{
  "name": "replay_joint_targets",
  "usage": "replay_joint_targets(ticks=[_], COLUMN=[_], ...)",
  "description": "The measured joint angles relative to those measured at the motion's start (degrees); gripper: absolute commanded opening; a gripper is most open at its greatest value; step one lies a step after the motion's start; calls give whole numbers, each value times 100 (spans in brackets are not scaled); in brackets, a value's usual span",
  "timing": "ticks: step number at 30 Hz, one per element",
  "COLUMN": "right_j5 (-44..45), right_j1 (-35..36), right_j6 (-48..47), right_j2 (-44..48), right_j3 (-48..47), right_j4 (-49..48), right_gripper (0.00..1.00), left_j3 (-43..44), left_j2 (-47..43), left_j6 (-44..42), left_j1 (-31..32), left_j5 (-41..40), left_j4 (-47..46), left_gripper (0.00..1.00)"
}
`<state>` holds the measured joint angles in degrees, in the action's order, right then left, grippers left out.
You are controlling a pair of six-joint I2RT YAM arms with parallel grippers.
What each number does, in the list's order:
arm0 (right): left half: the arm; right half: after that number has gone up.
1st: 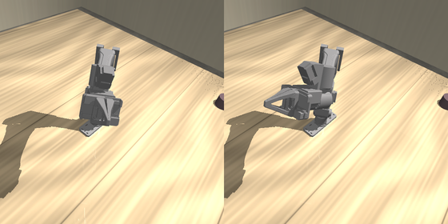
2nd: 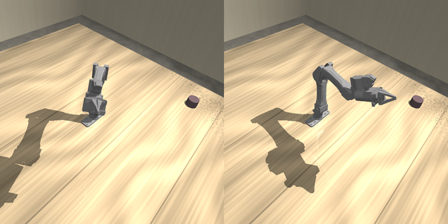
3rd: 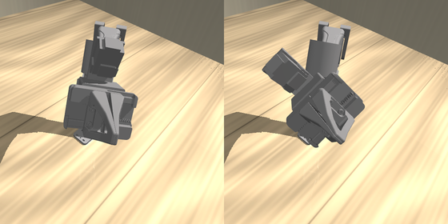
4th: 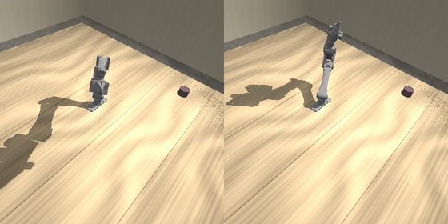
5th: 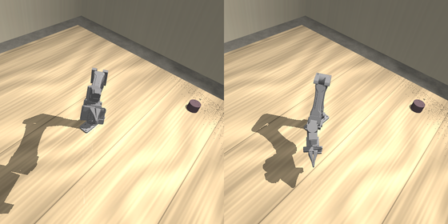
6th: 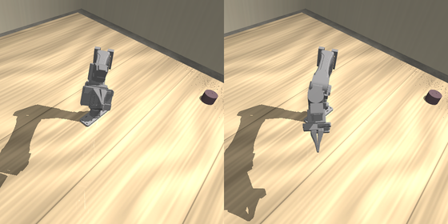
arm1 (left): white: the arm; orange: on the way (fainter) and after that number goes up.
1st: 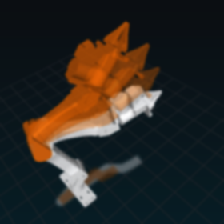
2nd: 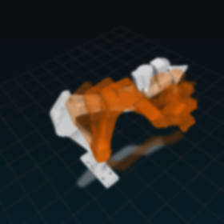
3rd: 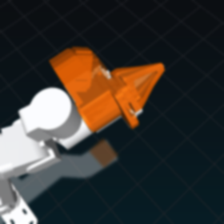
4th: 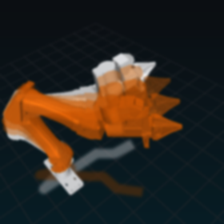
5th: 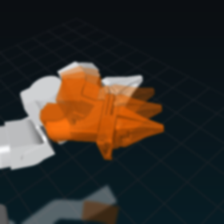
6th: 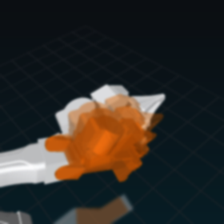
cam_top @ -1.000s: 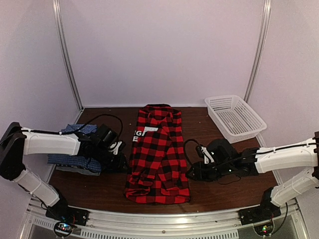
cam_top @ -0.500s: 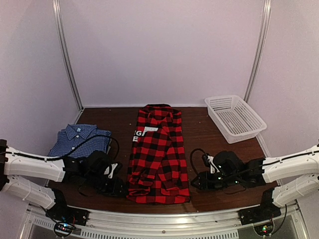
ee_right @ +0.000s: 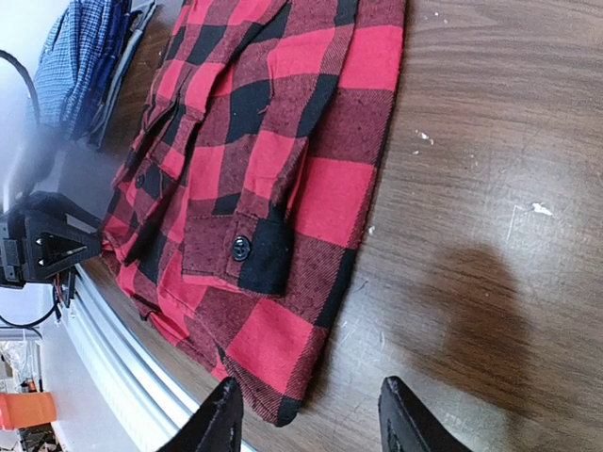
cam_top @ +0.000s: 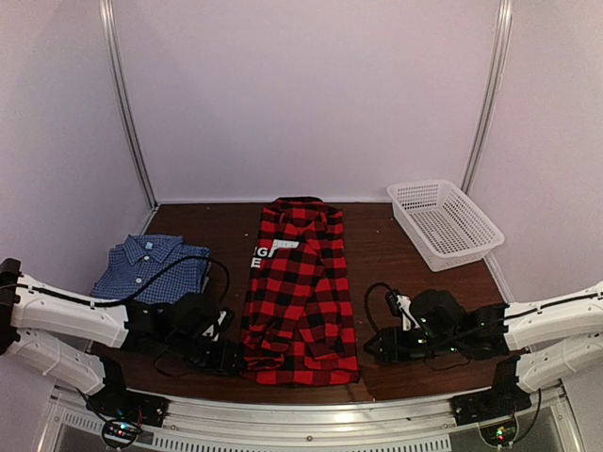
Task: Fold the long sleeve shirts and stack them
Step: Adjust the rectangle-folded shirt at the center of the board.
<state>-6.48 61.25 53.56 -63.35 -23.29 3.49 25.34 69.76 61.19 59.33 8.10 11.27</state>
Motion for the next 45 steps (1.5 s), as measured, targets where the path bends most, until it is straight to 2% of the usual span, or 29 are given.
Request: replay_joint_targets(ticks=[6,23,29,42,45], right_j5=[131,264,260,92,42], right_j1=[13,81,83,164,201], right_j6=[-177,-240,-271,-446,-474], right_j2=[72,-22,-203,-791,-826], right_j3=[4,11,0,-369,-372], right_j4=[37,17,22,33,35], right_gripper=[52,53,54,57,58], left_j3=[105,328,337,546,402], left_j2=[42,-393,-492,-741,-625], left_j6=[24,201,245,699,704], left_j1=[369,455,455,452,452], left_j5=[-179,-208,-98,450,627], left_j4=[90,516,579,1370,1368], left_gripper=[38,0,0,0,13])
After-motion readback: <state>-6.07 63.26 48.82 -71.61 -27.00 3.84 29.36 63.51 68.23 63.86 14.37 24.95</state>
